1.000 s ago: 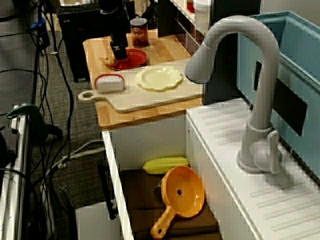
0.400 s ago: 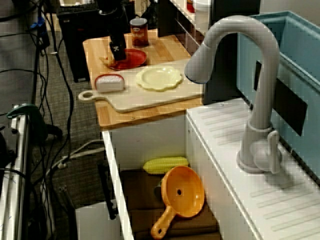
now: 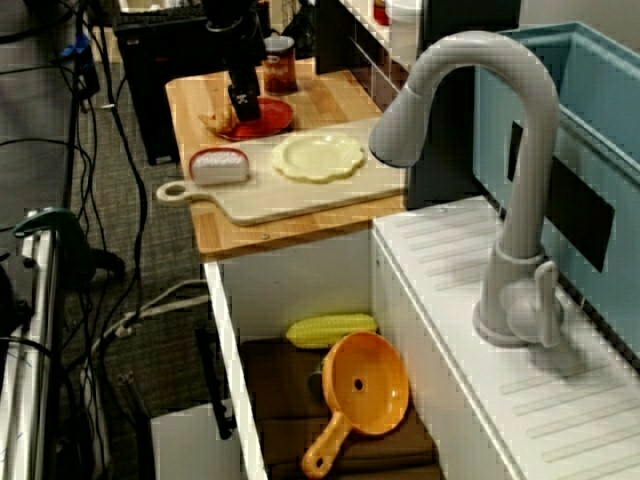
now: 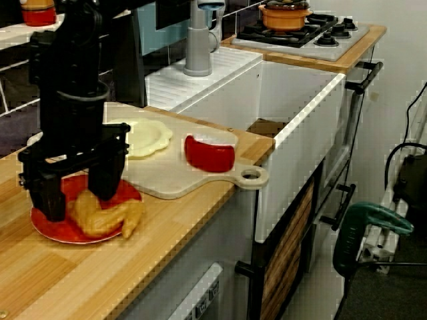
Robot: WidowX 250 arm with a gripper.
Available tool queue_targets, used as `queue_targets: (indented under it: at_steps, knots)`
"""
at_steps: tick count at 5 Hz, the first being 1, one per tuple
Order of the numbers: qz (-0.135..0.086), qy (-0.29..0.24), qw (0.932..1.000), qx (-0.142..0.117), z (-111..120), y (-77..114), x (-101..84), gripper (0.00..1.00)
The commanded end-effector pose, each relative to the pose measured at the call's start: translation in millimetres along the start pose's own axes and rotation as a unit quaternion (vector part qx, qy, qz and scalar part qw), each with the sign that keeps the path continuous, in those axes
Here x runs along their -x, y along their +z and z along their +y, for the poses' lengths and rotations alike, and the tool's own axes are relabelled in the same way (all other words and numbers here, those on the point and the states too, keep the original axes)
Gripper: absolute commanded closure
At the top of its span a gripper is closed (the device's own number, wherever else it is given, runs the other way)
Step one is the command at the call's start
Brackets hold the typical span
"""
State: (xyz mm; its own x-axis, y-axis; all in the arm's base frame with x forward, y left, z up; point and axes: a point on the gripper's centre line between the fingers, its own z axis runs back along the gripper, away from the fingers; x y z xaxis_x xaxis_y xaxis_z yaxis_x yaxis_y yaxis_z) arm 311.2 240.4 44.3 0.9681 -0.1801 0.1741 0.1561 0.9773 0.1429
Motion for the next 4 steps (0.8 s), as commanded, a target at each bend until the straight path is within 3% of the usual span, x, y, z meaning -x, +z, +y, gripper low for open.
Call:
queue_targets:
  at_steps: [1,4]
  knots:
    - [-0.01,-0.006,0.9996,-0.024,5.2,10.0,-12.6,0.0]
    - [-0.004,-0.005,0.9997,-0.022,8.3,12.7,-9.8,0.0]
